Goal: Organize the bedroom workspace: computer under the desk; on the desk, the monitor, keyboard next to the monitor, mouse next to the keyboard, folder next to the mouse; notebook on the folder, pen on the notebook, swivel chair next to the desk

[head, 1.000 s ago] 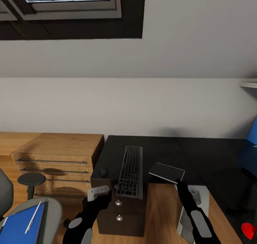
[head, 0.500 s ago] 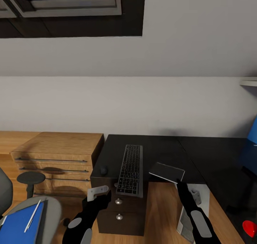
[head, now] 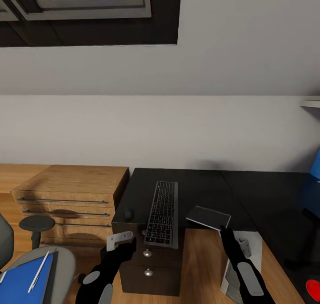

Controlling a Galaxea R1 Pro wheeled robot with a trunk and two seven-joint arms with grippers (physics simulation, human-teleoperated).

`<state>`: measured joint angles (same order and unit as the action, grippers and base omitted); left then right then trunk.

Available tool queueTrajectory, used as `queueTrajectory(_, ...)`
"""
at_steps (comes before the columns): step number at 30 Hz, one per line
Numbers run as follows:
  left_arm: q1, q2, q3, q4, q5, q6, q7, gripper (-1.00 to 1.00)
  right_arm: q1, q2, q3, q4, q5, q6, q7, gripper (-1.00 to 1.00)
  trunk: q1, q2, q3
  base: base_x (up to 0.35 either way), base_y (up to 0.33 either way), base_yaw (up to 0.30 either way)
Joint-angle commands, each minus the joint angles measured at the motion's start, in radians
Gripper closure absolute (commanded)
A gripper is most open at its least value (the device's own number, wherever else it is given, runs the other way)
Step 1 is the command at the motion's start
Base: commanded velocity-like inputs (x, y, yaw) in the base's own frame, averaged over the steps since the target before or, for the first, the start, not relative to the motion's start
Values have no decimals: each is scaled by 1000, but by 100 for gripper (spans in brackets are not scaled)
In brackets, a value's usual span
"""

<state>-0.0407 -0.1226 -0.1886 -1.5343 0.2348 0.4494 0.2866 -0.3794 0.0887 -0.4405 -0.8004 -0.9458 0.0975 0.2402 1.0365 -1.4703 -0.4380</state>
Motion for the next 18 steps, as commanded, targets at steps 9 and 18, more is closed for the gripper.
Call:
queueTrajectory(9, -1, 0, -1, 1, 10, 3, 9, -100, -1, 2, -5, -2, -11, -13, -4, -100, 0, -1, -1, 0, 0, 0)
queueTrajectory(18, -1, 1, -2, 3, 9, 3, 7, -100, -1, 0, -4, -2, -13, -22, -4, -100, 0, -1, -1, -3, 0, 0)
